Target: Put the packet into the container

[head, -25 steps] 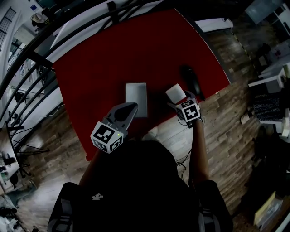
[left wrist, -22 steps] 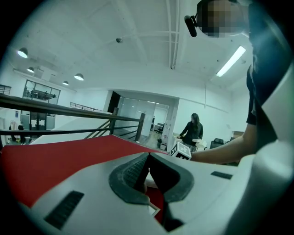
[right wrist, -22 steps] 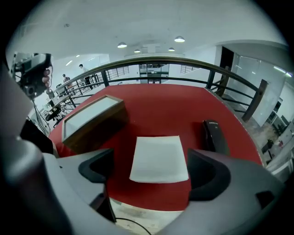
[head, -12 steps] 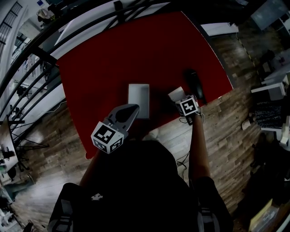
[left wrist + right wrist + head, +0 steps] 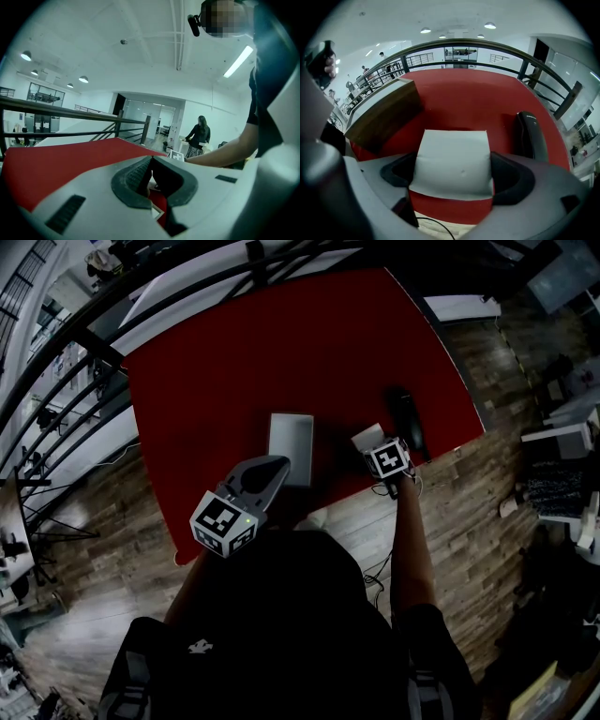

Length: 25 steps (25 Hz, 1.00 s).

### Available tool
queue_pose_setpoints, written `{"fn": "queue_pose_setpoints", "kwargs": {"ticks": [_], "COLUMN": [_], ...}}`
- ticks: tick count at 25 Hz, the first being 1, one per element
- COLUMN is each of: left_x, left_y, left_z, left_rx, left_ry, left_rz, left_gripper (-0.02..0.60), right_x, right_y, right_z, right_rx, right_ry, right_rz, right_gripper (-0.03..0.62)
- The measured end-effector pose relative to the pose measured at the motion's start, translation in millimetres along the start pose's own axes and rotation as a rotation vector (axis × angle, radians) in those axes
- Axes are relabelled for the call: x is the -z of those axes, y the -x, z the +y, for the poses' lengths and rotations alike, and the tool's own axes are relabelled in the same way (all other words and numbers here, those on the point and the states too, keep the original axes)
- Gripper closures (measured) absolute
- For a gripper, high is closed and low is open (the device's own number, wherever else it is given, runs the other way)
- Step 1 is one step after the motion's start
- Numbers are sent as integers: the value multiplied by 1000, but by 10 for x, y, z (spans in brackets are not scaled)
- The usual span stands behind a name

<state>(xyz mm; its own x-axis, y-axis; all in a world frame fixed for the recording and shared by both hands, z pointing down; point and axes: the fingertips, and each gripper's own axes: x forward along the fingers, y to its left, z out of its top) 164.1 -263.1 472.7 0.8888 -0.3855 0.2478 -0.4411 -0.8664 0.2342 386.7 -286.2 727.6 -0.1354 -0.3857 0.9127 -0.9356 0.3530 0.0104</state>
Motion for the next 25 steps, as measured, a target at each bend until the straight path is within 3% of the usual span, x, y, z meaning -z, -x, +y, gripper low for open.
{"fn": "queue_pose_setpoints", "kwargs": {"ticks": [7,13,25], "left_x": [5,9,48], "left_y": [2,-1,105], "left_z": [-22,-26,-14], "left_rx": [4,2,-11], "left_ry": [1,1,0], "left_rz": [4,4,5], "left_gripper": [571,571,571], "right_x": [26,-16,-605], "right_y": [-2,64,418], "right_z": [-29,-8,259], "right_rx": [12,-2,-47], "right_ry": [-7,100,251], "right_rz": [16,26,-77], "right_gripper": [129,143,146]}}
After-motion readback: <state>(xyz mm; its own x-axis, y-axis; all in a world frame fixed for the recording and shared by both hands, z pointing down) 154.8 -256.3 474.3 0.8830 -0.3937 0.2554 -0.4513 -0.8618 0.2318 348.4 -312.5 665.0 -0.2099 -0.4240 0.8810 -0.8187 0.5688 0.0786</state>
